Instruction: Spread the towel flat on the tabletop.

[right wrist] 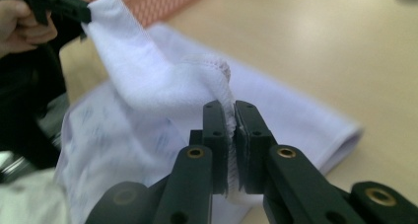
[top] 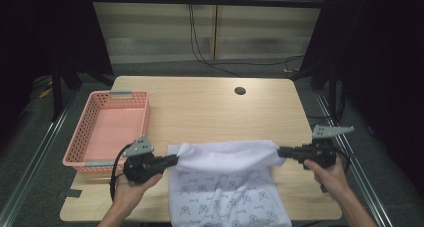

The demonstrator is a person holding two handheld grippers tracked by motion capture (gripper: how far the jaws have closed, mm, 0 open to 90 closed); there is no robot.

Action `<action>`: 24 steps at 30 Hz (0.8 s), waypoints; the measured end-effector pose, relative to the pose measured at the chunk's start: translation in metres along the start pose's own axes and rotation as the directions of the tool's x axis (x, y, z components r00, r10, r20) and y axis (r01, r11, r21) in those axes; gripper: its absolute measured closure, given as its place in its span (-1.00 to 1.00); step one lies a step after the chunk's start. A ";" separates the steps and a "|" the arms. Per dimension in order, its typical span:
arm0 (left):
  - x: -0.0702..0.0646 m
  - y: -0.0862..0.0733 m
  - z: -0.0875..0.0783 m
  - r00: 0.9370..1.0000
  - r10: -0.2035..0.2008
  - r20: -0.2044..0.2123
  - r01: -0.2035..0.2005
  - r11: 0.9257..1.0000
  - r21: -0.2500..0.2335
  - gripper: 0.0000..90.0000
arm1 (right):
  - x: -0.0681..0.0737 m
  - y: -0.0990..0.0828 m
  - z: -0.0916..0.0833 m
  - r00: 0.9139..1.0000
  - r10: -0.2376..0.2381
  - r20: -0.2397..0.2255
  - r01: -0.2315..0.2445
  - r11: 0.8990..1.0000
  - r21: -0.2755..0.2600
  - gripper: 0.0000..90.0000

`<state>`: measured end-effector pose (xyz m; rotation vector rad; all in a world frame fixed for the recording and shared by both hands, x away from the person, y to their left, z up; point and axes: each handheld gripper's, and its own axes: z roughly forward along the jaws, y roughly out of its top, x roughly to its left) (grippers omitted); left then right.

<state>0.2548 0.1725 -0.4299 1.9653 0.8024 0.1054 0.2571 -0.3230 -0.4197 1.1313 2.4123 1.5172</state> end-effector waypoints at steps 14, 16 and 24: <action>0.009 -0.049 0.047 0.999 -0.049 0.018 0.043 0.970 0.241 0.95 | 0.014 -0.068 0.048 0.998 0.054 -0.033 -0.042 0.954 0.298 0.89; 0.012 -0.047 0.051 0.998 -0.052 0.024 0.045 0.972 0.231 0.95 | 0.012 -0.067 0.047 0.999 0.040 0.026 -0.046 0.956 0.289 0.89; 0.024 -0.029 0.074 0.999 -0.009 -0.042 0.018 0.977 0.213 0.95 | -0.001 -0.065 0.043 0.995 0.045 0.088 -0.068 0.959 0.276 0.90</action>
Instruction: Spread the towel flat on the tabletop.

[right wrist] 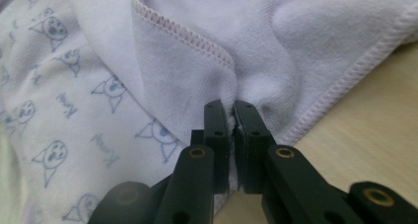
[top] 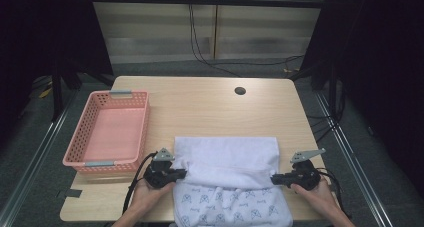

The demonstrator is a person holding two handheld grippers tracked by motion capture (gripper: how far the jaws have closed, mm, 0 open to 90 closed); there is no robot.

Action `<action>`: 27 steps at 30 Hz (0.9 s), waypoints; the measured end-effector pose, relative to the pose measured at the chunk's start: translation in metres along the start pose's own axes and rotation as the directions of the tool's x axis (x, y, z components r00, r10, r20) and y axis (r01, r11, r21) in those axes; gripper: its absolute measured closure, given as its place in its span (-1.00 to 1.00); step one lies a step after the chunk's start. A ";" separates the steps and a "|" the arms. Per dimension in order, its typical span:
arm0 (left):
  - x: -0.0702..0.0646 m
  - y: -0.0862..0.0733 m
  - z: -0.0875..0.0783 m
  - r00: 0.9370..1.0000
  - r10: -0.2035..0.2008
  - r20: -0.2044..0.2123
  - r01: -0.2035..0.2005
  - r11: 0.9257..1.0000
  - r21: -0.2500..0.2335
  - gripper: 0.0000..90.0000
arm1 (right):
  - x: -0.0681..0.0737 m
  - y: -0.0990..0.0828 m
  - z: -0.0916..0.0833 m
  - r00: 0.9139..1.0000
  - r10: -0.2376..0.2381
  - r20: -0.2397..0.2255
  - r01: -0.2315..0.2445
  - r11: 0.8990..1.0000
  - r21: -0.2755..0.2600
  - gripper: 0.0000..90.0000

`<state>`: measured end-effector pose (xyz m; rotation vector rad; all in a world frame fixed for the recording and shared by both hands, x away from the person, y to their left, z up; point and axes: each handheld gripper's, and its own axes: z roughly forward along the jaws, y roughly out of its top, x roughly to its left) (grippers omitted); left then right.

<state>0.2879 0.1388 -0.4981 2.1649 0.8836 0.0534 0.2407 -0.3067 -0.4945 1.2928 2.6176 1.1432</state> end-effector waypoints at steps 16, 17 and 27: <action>0.042 0.042 0.038 0.999 -0.036 -0.041 0.033 0.997 -0.070 0.94 | -0.046 0.018 0.005 0.996 0.036 0.078 -0.030 0.996 -0.086 0.90; 0.043 0.043 0.038 0.998 -0.046 -0.040 0.043 0.997 -0.072 0.94 | -0.048 0.019 0.005 0.996 0.043 0.078 -0.036 0.996 -0.087 0.90; 0.062 0.065 0.054 0.991 -0.079 -0.110 0.070 0.994 -0.082 0.94 | -0.074 0.043 0.017 0.989 0.079 0.126 -0.065 0.992 -0.112 0.90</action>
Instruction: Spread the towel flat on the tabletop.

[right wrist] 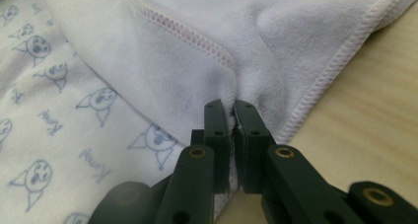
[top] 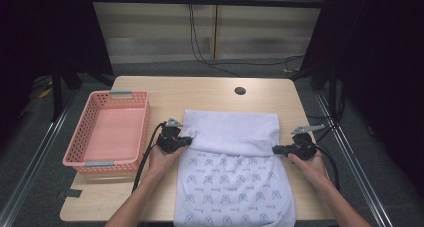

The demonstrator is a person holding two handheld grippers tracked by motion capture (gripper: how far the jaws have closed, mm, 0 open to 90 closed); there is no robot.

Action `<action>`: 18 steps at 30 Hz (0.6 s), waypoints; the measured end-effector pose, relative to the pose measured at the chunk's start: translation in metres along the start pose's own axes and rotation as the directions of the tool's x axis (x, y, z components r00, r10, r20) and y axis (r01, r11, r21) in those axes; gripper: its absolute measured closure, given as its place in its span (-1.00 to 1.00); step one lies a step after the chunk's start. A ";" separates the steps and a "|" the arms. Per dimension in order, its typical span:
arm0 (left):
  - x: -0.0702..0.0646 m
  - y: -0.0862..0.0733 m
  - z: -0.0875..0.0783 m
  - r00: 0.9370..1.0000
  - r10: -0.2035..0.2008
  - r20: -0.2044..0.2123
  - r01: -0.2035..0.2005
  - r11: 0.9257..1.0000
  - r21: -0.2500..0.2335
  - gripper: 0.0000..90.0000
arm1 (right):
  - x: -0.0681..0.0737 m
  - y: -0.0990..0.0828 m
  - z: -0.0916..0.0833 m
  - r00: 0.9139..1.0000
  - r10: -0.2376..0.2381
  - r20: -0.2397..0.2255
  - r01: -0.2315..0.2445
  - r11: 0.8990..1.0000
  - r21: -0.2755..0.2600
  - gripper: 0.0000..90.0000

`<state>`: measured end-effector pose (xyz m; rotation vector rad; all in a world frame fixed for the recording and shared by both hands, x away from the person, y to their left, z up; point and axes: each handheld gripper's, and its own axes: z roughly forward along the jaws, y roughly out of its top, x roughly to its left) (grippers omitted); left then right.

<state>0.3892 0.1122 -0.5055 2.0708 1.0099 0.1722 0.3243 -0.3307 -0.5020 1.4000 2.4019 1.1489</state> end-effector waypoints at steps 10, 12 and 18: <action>0.023 0.023 0.016 0.999 -0.013 -0.037 0.014 1.000 0.019 0.95 | -0.028 0.034 0.027 0.997 0.072 0.019 -0.072 0.997 -0.024 0.90; 0.025 0.028 0.018 0.998 -0.001 -0.059 0.003 0.999 0.033 0.95 | -0.031 0.036 0.030 0.995 0.095 0.015 -0.094 0.995 -0.039 0.90; 0.032 0.036 0.028 0.997 -0.025 -0.077 0.026 1.000 0.006 0.95 | -0.039 0.045 0.036 0.994 0.106 0.040 -0.104 0.993 -0.049 0.90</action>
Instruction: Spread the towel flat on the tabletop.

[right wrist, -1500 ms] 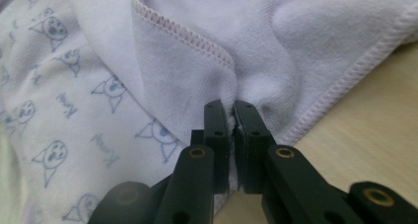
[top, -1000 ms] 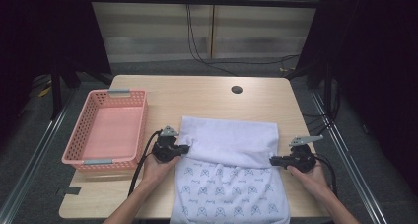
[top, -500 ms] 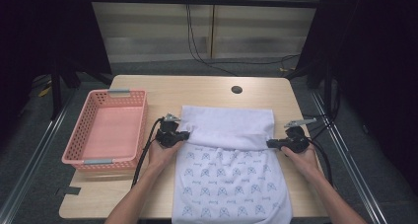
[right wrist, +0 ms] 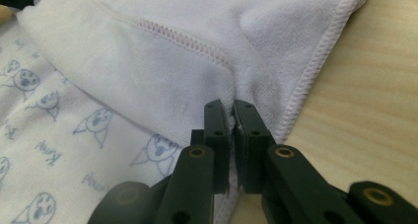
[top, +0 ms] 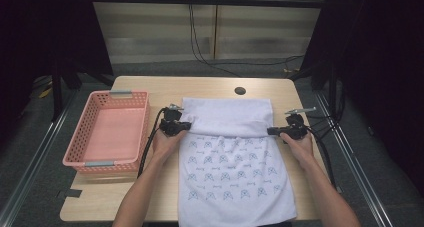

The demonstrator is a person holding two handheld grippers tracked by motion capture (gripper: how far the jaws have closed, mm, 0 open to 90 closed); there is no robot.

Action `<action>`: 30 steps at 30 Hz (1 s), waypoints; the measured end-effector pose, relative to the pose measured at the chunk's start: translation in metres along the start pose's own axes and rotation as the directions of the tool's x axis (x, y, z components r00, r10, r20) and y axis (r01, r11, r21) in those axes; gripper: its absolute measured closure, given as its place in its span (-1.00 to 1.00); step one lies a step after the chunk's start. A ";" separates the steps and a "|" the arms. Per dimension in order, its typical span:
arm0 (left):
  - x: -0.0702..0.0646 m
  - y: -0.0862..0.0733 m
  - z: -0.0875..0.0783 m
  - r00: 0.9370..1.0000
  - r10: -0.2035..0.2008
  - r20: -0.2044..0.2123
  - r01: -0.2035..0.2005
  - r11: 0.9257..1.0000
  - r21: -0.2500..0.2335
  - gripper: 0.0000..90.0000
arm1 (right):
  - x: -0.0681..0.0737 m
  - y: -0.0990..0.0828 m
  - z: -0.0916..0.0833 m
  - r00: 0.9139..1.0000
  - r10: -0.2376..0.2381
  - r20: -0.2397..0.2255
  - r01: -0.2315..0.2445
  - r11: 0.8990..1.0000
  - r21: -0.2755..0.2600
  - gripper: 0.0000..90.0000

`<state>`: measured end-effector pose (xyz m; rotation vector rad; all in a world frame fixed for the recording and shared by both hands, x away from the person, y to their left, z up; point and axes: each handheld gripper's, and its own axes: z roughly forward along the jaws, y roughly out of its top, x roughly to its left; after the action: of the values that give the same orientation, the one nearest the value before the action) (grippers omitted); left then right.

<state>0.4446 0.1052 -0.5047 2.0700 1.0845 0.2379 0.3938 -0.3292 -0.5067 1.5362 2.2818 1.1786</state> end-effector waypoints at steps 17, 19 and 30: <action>0.002 0.016 -0.008 0.999 -0.032 0.014 0.033 0.997 -0.065 0.95 | -0.004 0.017 -0.018 1.000 0.004 0.009 -0.003 0.994 -0.113 0.90; -0.001 0.018 -0.015 0.999 -0.036 0.017 0.037 0.996 -0.082 0.95 | -0.002 0.024 -0.032 1.000 -0.006 -0.009 0.004 0.988 -0.154 0.90; -0.029 0.036 -0.090 0.994 0.074 0.078 -0.056 0.975 -0.214 0.95 | 0.009 0.047 -0.082 0.998 -0.056 -0.035 0.043 0.954 -0.298 0.90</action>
<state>0.4057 0.1205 -0.4130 1.9082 0.9005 0.2826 0.3812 -0.3561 -0.4163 1.3465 2.0378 1.4742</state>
